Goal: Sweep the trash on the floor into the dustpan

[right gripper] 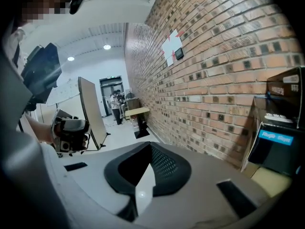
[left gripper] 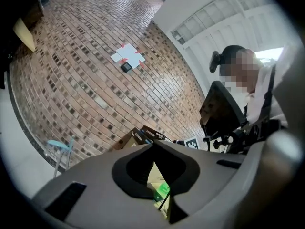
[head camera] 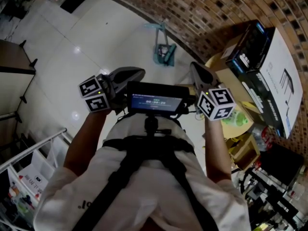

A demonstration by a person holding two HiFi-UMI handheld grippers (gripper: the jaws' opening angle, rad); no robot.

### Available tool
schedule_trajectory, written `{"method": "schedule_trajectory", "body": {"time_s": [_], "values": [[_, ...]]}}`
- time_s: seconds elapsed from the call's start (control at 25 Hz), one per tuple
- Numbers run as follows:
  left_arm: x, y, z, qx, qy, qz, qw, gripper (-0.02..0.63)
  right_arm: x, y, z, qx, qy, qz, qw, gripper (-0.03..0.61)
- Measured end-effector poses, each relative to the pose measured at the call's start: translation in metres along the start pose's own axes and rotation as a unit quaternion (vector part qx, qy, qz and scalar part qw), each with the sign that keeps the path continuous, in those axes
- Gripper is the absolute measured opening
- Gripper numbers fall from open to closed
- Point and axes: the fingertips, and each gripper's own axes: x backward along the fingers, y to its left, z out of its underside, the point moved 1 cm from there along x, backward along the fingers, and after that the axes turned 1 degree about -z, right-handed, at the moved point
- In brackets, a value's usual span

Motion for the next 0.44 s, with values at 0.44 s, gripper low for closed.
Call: {"method": "schedule_trajectory", "body": {"time_s": [0.44], "values": [[-0.0019, 0.0034, -0.0057, 0.001, 0.003, -0.003, 1.0, 0.003, -0.0064, 0.0072, -0.0028, -0.018, -0.012, -0.023, 1.0, 0.0]]}}
